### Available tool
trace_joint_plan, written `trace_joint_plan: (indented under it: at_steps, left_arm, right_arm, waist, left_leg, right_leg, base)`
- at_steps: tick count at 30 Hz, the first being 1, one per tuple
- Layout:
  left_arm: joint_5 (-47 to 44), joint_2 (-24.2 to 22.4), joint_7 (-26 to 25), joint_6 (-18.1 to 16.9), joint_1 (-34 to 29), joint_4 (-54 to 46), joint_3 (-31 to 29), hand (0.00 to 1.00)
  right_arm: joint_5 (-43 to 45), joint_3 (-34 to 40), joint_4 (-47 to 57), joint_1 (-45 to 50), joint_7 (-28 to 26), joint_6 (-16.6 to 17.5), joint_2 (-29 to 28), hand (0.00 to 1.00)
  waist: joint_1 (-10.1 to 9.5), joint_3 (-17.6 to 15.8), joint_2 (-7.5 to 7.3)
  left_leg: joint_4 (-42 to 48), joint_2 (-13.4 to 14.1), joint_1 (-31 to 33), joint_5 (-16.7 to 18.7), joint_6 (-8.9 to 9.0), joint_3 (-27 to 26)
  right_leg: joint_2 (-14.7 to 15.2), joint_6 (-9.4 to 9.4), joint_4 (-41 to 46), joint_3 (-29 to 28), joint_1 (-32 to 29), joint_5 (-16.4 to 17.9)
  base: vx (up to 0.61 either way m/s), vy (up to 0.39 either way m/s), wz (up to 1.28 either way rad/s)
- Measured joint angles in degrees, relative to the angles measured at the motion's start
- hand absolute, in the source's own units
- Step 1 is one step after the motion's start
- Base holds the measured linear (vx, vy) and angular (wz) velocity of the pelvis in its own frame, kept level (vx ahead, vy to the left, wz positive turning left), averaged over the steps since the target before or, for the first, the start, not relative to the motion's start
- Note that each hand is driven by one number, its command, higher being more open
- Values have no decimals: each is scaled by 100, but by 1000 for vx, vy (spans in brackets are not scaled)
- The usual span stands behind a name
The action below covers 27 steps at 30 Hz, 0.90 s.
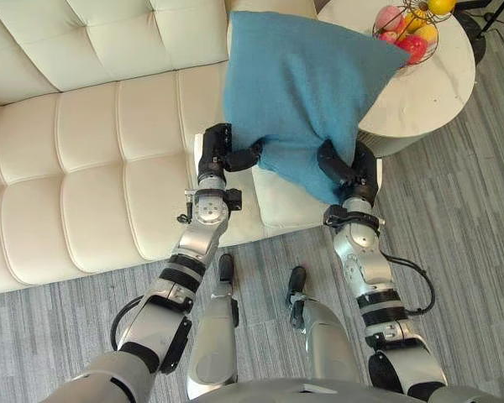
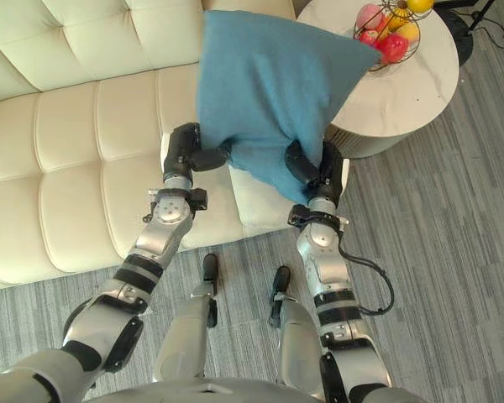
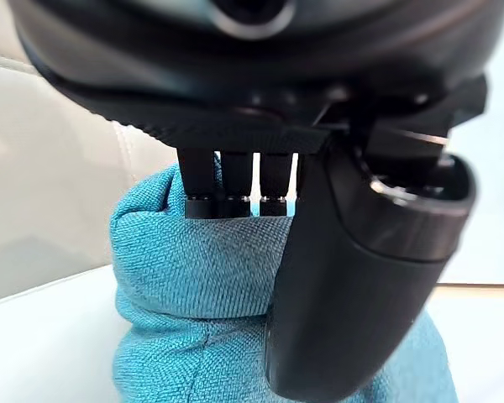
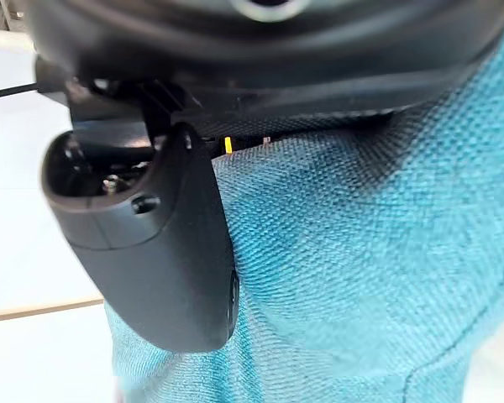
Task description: Pick up cushions and gather them together orderly.
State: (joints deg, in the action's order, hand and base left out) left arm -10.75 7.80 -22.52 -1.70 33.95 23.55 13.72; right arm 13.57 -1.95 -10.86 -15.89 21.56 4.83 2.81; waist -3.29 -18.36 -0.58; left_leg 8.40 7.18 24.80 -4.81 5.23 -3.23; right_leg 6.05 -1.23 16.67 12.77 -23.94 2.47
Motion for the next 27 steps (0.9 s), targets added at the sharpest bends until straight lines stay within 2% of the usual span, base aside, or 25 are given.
trace_joint_plan:
  at_steps: [4,9,11,13,15,20,24,25,26,27]
  left_arm:
    - [6,-203,16,0,-977,-881,149,0]
    - [-7,-516,43,0,-2283,-1538,158,0]
    - [-7,-575,120,0,-2829,-1791,210,0]
    - [-8,-575,153,0,-3100,-1920,281,0]
    - [-105,-575,238,0,-3576,-2224,341,0]
    - [-162,-574,417,-5,-4078,-2668,407,0]
    - [-159,-555,442,-22,-4194,-2745,521,0]
    - [-157,-553,442,-22,-4207,-2744,537,0]
    - [-158,-533,441,-22,-4223,-2742,585,0]
    - [-159,-522,441,-22,-4221,-2734,622,0]
  right_arm:
    - [-149,-39,532,902,-82,43,-61,0]
    - [-592,-195,1218,1822,-194,36,-54,0]
    - [-766,-225,1430,2233,-311,24,-59,0]
    - [-902,-241,1588,2484,-358,23,-59,0]
    - [-1133,-295,1917,2903,-420,23,-62,0]
    - [-1356,-313,2526,3419,-531,35,-66,0]
    - [-1395,-290,2593,3517,-501,47,-68,0]
    - [-1400,-272,2593,3516,-490,47,-69,0]
    - [-1413,-243,2575,3513,-465,47,-67,0]
    - [-1452,-199,2501,3480,-436,51,-65,0]
  waist:
    - [23,7,11]
    - [47,129,95]
    - [50,357,158]
    - [53,494,204]
    - [58,804,230]
    - [74,1086,214]
    - [83,1246,168]
    - [85,1276,172]
    - [81,1379,211]
    - [139,1433,180]
  left_leg:
    - [-32,3,-406,102,81,-55]
    - [-272,-5,-887,121,86,-44]
    - [-434,-27,-1118,109,98,-22]
    - [-524,-50,-1270,107,99,37]
    - [-663,-97,-1517,97,105,139]
    - [-725,-211,-1869,97,104,518]
    - [-561,-360,-1805,104,95,947]
    - [-539,-378,-1730,139,31,973]
    - [-510,-323,-1575,297,-195,689]
    - [-416,-209,-1500,396,-303,193]
  right_leg:
    - [9,17,10,61,414,168]
    - [-6,37,50,143,796,351]
    - [5,18,37,173,980,432]
    - [22,3,17,235,1139,486]
    - [62,-24,7,357,1393,601]
    - [169,-89,-20,745,1967,767]
    - [314,-128,67,1212,2222,896]
    - [346,-132,86,1293,2224,905]
    - [403,-148,70,1512,2234,890]
    - [526,-181,-17,1702,2266,839]
  base:
    - [68,-18,5]
    - [64,-41,7]
    - [93,-37,11]
    - [91,-28,19]
    - [97,-24,27]
    - [38,-8,39]
    - [-54,16,61]
    - [-99,44,75]
    - [-61,36,87]
    - [-58,58,89]
